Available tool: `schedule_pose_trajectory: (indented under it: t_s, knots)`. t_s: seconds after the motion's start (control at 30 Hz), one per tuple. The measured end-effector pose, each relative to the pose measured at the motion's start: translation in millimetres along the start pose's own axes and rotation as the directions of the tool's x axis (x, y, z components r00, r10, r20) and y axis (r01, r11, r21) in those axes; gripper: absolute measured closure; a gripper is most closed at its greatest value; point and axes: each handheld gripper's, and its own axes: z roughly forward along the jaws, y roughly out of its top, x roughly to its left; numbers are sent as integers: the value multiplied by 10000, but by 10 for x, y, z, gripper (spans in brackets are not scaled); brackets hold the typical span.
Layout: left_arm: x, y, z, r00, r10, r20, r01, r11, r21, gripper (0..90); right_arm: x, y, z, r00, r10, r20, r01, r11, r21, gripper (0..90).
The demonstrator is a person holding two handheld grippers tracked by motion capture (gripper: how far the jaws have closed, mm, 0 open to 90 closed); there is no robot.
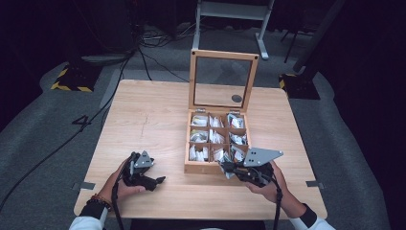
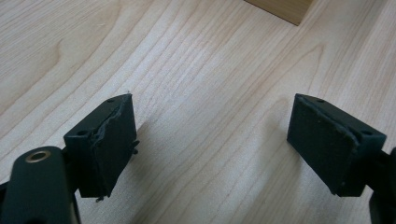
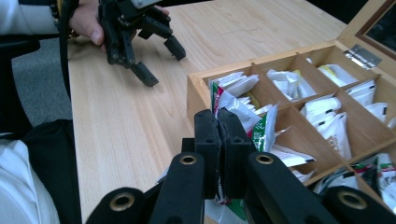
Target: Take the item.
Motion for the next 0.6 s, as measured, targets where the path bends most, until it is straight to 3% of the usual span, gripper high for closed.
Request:
schedule_pose_trajectory:
  t_s: [0.33, 0.6]
  knots:
    - [2, 2, 1, 10000, 20, 6, -20, 10000, 4, 159, 113, -27, 79, 9987, -253, -431, 262, 9994, 208, 878]
    - [1, 2, 1, 10000, 11, 4, -11, 10000, 2, 159, 200, -113, 229, 9931, -579, -1024, 669, 9940, 862, 877]
